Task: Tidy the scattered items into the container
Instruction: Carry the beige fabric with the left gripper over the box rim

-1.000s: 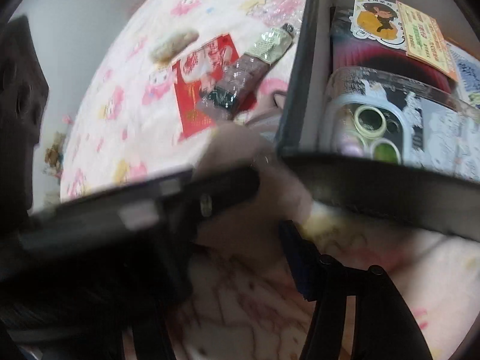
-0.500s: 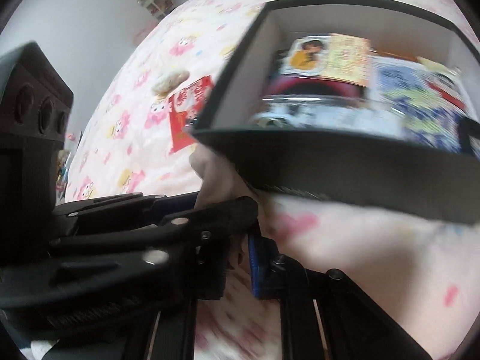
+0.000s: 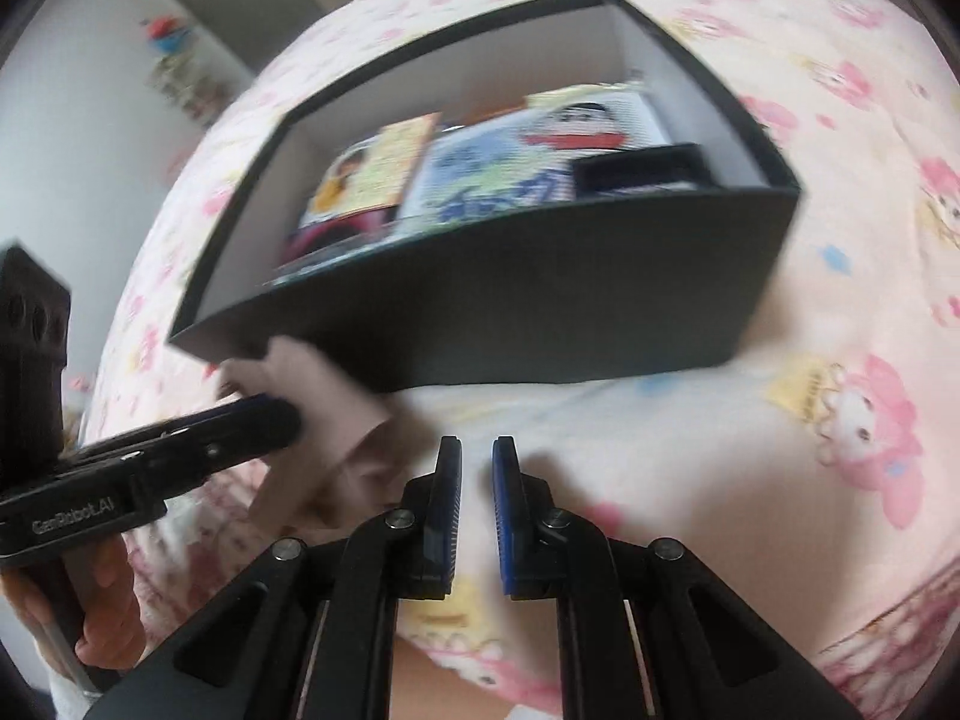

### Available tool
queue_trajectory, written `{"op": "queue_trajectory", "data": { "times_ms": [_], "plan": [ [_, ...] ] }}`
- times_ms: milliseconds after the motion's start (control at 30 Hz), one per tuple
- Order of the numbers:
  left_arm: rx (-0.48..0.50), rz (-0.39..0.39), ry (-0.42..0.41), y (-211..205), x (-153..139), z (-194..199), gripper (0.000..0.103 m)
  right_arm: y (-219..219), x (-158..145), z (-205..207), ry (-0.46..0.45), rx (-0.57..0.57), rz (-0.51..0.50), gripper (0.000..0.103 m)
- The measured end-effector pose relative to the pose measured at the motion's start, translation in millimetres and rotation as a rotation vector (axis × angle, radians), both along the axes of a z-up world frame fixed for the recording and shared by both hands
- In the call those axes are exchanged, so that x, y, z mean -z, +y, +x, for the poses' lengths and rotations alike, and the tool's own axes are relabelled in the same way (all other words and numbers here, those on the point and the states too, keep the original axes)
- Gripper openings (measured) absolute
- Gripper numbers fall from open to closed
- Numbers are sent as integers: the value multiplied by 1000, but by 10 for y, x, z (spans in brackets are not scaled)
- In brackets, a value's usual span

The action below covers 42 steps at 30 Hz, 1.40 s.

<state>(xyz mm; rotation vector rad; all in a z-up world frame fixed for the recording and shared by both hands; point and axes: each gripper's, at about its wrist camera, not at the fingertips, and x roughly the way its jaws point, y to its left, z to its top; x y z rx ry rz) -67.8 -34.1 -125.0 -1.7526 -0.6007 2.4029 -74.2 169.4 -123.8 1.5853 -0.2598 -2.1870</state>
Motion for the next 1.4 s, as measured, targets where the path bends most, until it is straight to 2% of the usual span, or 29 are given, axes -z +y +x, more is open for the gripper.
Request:
{"op": "queue_trajectory", "data": {
  "times_ms": [100,133,200,267,300,333,433,500,533,633,733,800,833,933,967,1000,1033,1067,1100,1133,1167,1200,1267,1333,1367,1400],
  "plan": [
    [-43,20,-6,-142,59,27,44,-10,-53,41,7,-26,-62,9],
    [-60,26,-2,-194,66,39,45,-59,-64,57,16,-49,-77,13],
    [-108,36,4,-322,76,63,46,-199,-62,85,34,-93,-88,23],
    [-150,21,-2,-409,107,76,46,-324,-39,122,39,-119,-86,42],
    [-165,-1,-8,-437,136,82,46,-370,-13,130,35,-126,-87,44],
    [-170,-14,-17,-451,178,90,46,-416,27,132,24,-131,-86,44],
    [-169,18,-43,-477,288,126,46,-468,167,110,-21,-113,-40,44],
    [-167,38,-27,-494,281,157,46,-428,202,83,-34,-91,-34,44],
    [-162,57,-19,-503,276,169,50,-389,188,76,-35,-78,-44,44],
    [-160,105,0,-533,274,200,57,-268,77,75,19,-16,-11,44],
    [-181,97,0,-543,293,202,59,-171,6,56,67,34,3,45],
    [-197,76,-13,-519,327,164,62,-171,63,28,39,21,-26,53],
    [-198,67,-23,-486,353,129,69,-214,110,19,18,1,-40,53],
    [-159,63,-43,-361,444,42,76,-428,268,4,-7,-77,-35,54],
    [-144,52,-44,-322,455,24,76,-484,282,9,5,-93,-22,54],
    [-136,40,-37,-294,452,19,70,-530,288,21,22,-111,-6,52],
    [-117,34,-25,-260,433,28,59,-546,280,33,31,-123,1,38],
    [-99,37,-10,-228,411,48,54,-537,265,40,29,-127,-5,26],
    [-83,40,5,-205,390,68,42,-510,246,43,28,-121,-11,22],
    [-59,48,18,-169,371,89,37,-468,223,44,33,-110,-12,14],
    [-30,60,35,-127,347,109,30,-413,198,45,39,-95,-11,11],
    [-10,64,52,-82,317,121,26,-361,172,51,50,-78,-4,10],
    [25,61,96,-12,237,163,25,-245,100,66,86,-34,32,8],
    [18,75,114,-41,200,192,28,-107,31,67,112,14,58,8],
    [-9,82,104,-81,215,194,31,-37,9,59,114,32,48,8],
    [-28,87,90,-124,230,203,44,42,2,34,105,51,15,8]
  ]
}}
